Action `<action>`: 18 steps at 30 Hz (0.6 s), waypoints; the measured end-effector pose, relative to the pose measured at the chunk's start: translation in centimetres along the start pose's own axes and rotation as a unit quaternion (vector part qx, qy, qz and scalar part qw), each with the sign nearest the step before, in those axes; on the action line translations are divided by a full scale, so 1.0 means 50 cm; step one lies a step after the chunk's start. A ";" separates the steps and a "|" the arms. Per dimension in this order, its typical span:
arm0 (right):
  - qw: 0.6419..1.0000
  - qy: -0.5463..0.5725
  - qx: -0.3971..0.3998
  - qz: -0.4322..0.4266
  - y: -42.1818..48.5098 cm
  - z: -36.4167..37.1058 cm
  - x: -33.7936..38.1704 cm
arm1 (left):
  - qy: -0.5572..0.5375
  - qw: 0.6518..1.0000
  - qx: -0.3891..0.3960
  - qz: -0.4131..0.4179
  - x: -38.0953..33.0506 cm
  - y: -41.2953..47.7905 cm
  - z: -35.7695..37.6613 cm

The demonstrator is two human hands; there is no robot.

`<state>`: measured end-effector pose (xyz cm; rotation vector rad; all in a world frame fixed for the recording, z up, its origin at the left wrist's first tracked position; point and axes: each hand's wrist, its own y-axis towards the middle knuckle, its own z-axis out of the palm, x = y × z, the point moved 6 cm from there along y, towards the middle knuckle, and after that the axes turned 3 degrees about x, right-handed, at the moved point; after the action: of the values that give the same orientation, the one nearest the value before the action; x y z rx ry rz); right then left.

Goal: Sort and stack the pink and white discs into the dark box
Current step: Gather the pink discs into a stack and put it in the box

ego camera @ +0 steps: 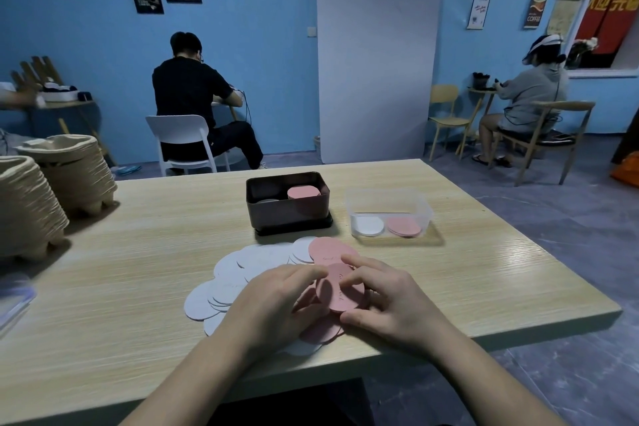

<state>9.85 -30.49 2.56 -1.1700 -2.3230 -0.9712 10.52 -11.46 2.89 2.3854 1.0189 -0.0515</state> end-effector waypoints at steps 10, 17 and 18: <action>0.996 0.047 -0.040 0.063 0.001 -0.008 -0.025 | -0.025 0.998 0.052 -0.034 0.001 0.002 -0.013; 0.993 0.070 -0.051 0.085 -0.004 -0.010 -0.037 | -0.035 0.992 0.108 -0.054 -0.006 -0.003 -0.005; 0.993 0.070 -0.053 0.084 -0.004 -0.010 -0.038 | -0.037 0.992 0.111 -0.055 -0.006 -0.004 -0.004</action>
<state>10.82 -31.97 1.73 -1.2709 -2.0505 -1.0886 10.16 -11.43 3.03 2.5006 1.1598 -0.3066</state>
